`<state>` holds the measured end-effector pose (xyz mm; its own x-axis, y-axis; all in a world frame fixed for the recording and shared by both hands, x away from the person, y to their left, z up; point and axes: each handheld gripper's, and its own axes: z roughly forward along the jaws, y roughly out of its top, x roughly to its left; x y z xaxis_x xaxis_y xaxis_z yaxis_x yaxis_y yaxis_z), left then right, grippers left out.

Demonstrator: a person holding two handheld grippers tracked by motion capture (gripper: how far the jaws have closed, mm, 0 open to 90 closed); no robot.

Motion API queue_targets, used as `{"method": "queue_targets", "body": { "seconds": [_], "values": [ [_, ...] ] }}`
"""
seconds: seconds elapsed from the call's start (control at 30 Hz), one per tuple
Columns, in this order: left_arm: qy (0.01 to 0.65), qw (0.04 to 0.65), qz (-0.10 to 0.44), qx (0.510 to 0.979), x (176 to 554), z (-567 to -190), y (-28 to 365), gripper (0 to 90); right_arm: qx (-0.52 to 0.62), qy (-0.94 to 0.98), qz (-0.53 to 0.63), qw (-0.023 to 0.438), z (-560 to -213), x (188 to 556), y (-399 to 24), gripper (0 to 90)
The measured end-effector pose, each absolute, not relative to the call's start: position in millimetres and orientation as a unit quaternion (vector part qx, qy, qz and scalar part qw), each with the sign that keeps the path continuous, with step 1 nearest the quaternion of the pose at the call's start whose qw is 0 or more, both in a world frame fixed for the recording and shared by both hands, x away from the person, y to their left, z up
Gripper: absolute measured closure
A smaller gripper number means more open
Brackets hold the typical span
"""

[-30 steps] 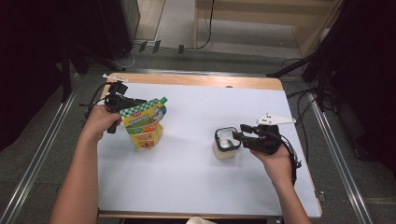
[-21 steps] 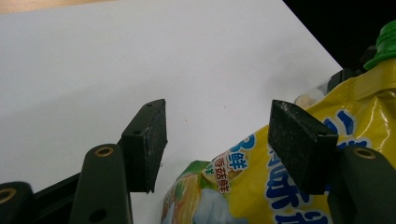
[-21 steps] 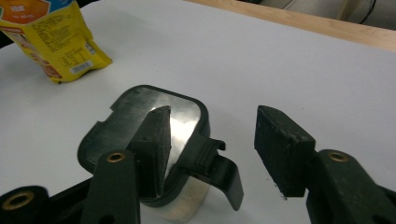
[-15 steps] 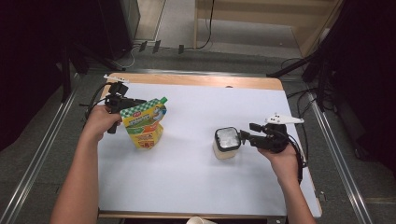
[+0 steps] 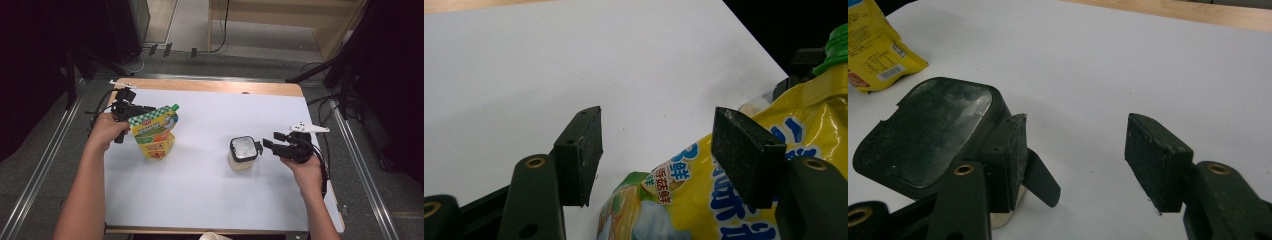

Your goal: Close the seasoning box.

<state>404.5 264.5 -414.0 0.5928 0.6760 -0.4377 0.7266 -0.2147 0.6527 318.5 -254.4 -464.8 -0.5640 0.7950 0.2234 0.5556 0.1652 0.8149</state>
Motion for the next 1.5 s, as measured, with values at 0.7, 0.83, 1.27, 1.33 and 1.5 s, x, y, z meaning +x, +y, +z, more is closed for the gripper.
{"method": "queue_targets", "body": {
  "seconds": [0.7,0.83,1.27,1.33,1.5],
  "values": [
    [0.461,0.435,-0.022,0.773,405,-417,273,37.5,0.484,0.740,0.434,0.173,-487,326,-273,29.3],
    [0.461,0.435,-0.022,0.773,406,-417,274,37.4,0.494,0.733,0.433,0.177,-491,327,-275,26.0],
    [0.464,0.433,-0.020,0.773,406,-419,277,36.6,0.503,0.739,0.421,0.154,-499,330,-274,24.4],
    [0.468,0.434,-0.019,0.770,406,-420,278,35.7,0.502,0.740,0.420,0.154,-499,330,-274,24.4],
    [0.479,0.454,0.022,0.751,408,-421,281,26.9,0.502,0.742,0.417,0.152,-500,331,-273,24.4]
  ]
}}
